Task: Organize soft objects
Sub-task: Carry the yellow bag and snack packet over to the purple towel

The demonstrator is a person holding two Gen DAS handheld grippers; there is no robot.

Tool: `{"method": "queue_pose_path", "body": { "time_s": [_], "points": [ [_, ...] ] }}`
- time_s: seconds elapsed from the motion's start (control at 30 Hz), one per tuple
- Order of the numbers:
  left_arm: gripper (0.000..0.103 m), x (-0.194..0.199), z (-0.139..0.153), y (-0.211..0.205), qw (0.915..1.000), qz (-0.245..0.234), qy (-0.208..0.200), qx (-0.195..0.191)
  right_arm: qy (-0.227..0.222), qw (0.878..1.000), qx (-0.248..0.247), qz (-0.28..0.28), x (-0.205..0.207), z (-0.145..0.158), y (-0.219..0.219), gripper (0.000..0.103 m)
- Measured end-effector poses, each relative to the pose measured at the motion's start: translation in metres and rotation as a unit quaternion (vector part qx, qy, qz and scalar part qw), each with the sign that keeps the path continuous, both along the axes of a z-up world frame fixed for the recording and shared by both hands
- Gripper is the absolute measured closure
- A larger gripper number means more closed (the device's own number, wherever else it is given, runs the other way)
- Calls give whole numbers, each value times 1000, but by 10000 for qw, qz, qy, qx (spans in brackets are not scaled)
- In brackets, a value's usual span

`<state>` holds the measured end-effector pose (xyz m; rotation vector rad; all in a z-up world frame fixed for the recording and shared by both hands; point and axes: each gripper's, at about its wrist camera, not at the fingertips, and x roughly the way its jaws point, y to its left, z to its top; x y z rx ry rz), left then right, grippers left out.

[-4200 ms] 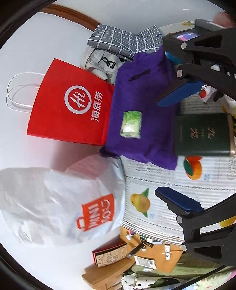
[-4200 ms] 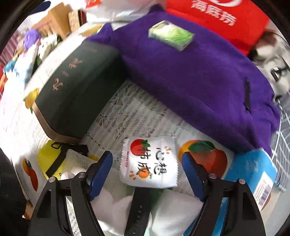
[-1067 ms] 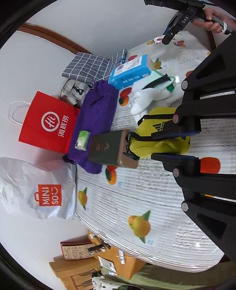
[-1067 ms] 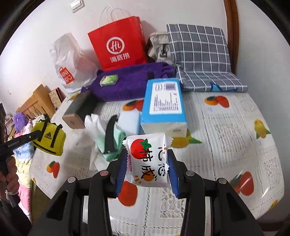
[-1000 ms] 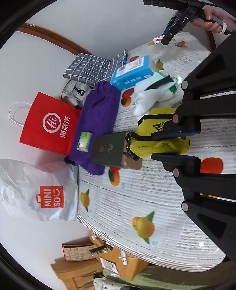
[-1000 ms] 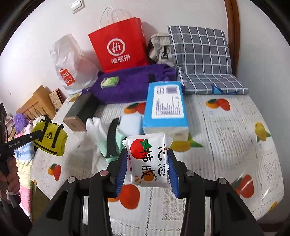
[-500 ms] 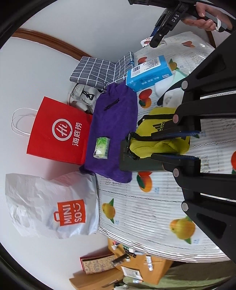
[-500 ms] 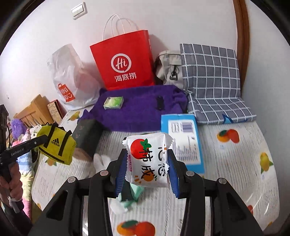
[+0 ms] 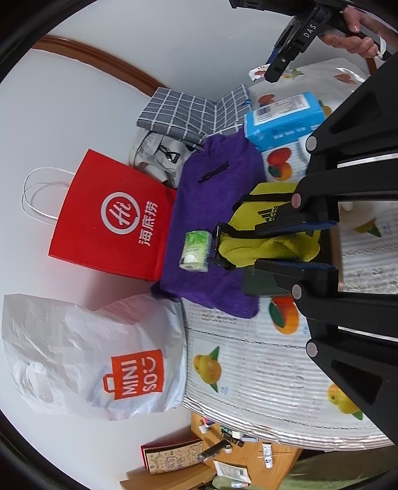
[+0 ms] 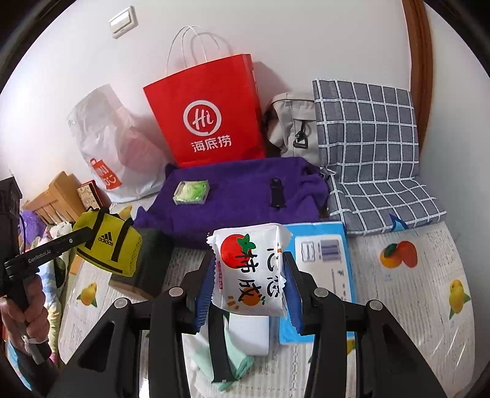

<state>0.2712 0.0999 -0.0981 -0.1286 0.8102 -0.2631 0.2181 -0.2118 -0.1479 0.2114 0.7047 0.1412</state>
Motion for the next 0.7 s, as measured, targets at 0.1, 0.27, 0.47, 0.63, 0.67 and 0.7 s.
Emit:
{"method": "queue_pose_path", "body": {
  "time_s": [0.1,0.27,0.47,0.63,0.67,0.7],
  "points": [
    [88,10,2,-4,10000,45,-3,10,14,10000,14,80,13,1,-4,61],
    [88,29,10,-15,9999,87,-26,77,7,9999,66,126,33,6,-15,61],
    [88,54,17,-32,9997,108,-84,216,-24,9998,66,207,60,12,-21,61],
    [88,69,19,-44,9994,131,-137,280,-28,9995,48,311,84,15,-23,61],
    [88,71,19,-45,9994,138,-135,294,-20,9994,45,341,88,16,-23,61],
    [88,73,19,-47,9993,143,-136,313,-4,9993,38,370,93,16,-23,61]
  ]
}}
